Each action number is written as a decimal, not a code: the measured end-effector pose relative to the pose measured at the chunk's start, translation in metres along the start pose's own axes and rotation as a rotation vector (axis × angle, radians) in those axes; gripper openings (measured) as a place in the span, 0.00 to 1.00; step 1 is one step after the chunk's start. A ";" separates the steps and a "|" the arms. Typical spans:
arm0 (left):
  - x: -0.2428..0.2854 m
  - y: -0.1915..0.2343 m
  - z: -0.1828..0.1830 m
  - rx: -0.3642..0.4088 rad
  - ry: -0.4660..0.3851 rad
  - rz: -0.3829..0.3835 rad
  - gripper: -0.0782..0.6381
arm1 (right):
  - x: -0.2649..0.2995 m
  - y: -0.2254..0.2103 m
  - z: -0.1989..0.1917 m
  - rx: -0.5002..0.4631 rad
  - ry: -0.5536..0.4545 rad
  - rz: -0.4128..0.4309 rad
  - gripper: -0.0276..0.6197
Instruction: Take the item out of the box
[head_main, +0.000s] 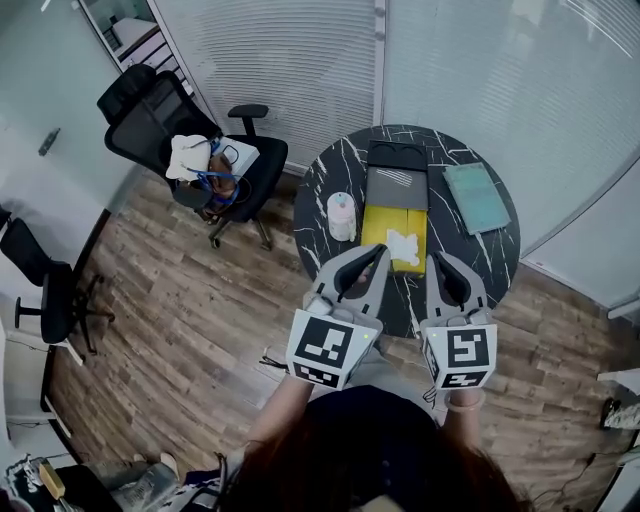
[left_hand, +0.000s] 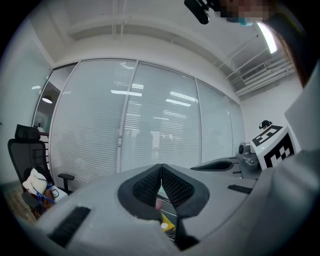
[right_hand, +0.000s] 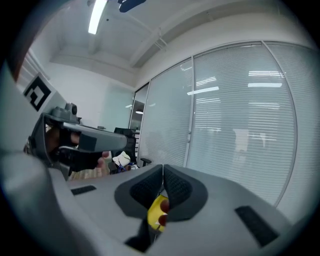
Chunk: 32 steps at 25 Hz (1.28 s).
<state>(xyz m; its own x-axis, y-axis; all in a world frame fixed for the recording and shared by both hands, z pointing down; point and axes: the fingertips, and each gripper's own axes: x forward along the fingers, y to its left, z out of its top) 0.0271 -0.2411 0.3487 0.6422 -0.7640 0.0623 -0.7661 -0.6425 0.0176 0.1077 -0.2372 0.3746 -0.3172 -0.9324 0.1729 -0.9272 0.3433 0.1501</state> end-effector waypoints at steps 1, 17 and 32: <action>0.003 0.001 0.000 0.000 0.000 0.003 0.15 | 0.004 -0.001 -0.003 -0.004 0.008 0.009 0.08; 0.049 0.017 0.001 -0.008 0.006 0.035 0.15 | 0.066 -0.024 -0.046 -0.033 0.122 0.133 0.08; 0.072 0.031 -0.003 -0.015 0.025 0.057 0.15 | 0.111 -0.023 -0.096 -0.074 0.250 0.234 0.08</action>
<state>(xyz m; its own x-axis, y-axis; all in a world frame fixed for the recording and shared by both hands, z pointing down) 0.0494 -0.3153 0.3570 0.5968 -0.7975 0.0887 -0.8018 -0.5969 0.0285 0.1131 -0.3375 0.4838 -0.4520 -0.7744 0.4427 -0.8153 0.5601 0.1473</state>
